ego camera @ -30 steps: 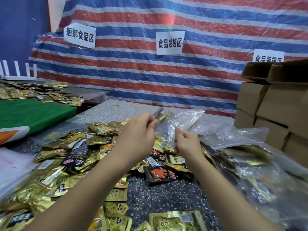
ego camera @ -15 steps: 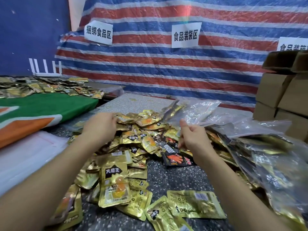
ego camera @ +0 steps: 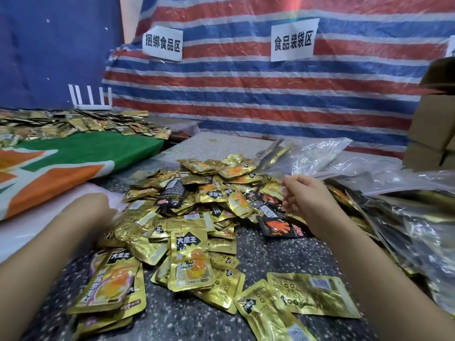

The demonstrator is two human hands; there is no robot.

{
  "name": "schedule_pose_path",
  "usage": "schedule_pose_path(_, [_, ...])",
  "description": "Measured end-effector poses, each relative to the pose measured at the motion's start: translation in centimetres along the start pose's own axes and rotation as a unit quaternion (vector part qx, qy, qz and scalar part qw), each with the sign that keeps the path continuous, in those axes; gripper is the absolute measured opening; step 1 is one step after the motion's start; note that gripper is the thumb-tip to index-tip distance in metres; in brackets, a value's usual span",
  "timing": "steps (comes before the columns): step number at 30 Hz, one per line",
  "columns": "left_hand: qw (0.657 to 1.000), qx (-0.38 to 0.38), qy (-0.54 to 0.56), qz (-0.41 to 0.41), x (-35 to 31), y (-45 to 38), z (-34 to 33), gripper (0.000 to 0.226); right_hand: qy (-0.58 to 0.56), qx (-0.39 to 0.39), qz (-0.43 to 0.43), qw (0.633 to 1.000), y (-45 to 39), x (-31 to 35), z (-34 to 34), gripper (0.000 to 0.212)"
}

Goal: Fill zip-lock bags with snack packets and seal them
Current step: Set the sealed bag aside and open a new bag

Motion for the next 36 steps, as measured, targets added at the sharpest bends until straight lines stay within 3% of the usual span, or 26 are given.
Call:
schedule_pose_path(7, [0.996,-0.062,0.022,-0.055,-0.1,0.0,0.5,0.02,0.0,0.005,-0.016,1.0,0.0,-0.5,-0.1,0.024])
schedule_pose_path(12, [0.992,-0.123,0.018,-0.027,0.4,0.7,1.4,0.01,0.021,0.02,-0.022,0.999,0.0,-1.0,-0.5,0.022])
schedule_pose_path(19, [0.995,-0.094,0.008,-0.017,0.6,1.4,1.3,0.018,0.018,0.026,-0.02,0.999,-0.2,-1.4,-0.8,0.023])
schedule_pose_path(25, [0.968,-0.231,0.098,-0.004,0.9,2.9,5.7,0.018,0.015,0.033,-0.023,0.999,-0.3,-1.5,-1.0,0.023])
schedule_pose_path(30, [0.906,-0.358,0.188,-0.127,-5.5,7.7,11.7,0.013,0.011,0.052,-0.023,0.998,0.1,-1.2,-1.8,0.026])
schedule_pose_path(33, [0.868,-0.381,0.224,-0.226,-11.3,12.0,13.5,0.012,-0.006,0.077,-0.046,0.996,0.7,-1.1,-2.8,0.034])
schedule_pose_path(36, [0.827,-0.364,0.27,-0.333,-16.8,16.5,13.3,0.013,-0.043,0.114,-0.116,0.986,1.4,-1.6,-4.1,0.056])
Point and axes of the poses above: each hand's wrist, its own y-axis away from the middle knuckle, its own z-axis out of the back of the hand, x = y × z, the point moved 9 cm from there along -y, towards the middle knuckle, and after that the axes turned 7 degrees about -y, right-handed, at the moved point
